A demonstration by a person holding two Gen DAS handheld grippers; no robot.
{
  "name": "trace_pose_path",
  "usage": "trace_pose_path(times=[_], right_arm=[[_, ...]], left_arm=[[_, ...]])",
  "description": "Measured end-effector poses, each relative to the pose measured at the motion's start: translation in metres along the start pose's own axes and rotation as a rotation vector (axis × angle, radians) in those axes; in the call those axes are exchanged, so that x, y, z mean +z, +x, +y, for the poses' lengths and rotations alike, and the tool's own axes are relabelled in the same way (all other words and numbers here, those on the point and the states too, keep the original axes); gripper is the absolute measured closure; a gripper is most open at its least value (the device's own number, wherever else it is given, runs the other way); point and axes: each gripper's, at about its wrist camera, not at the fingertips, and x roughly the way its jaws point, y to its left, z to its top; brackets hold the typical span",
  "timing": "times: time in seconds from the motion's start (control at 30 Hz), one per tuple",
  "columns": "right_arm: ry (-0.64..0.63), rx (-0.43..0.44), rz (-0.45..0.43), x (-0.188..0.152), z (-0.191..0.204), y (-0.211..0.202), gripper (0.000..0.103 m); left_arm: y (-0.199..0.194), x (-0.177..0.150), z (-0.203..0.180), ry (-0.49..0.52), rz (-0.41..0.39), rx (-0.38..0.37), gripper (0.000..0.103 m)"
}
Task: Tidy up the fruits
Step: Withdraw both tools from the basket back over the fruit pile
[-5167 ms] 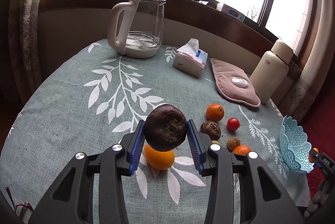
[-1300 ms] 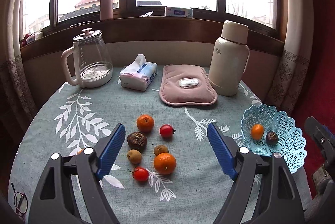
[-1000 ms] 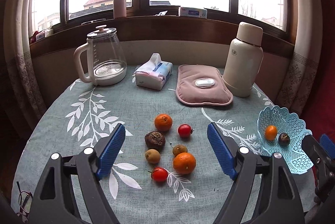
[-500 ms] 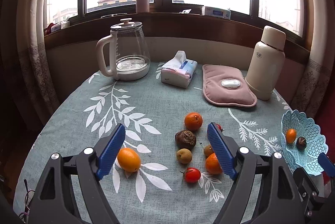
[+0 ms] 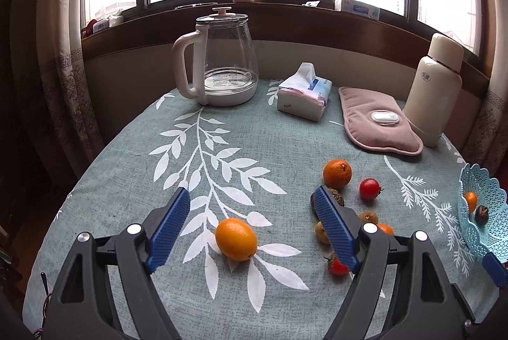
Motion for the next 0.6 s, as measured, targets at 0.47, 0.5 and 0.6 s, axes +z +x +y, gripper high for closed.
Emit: trace_pose_path(times=[0.47,0.5,0.6], right_arm=[[0.006,0.026,0.038,0.013,0.025,0.02,0.006],[0.002,0.026,0.041,0.014,0.027,0.022,0.006],[-0.001,0.03,0.057,0.017,0.031,0.029,0.006]], left_arm=[[0.022,-0.009,0.034,-0.025,0.055,0.026,0.023],[0.023,-0.009,0.035,-0.027,0.059,0.027,0.023],[0.027,-0.012,0.041,-0.033,0.071,0.028,0.023]])
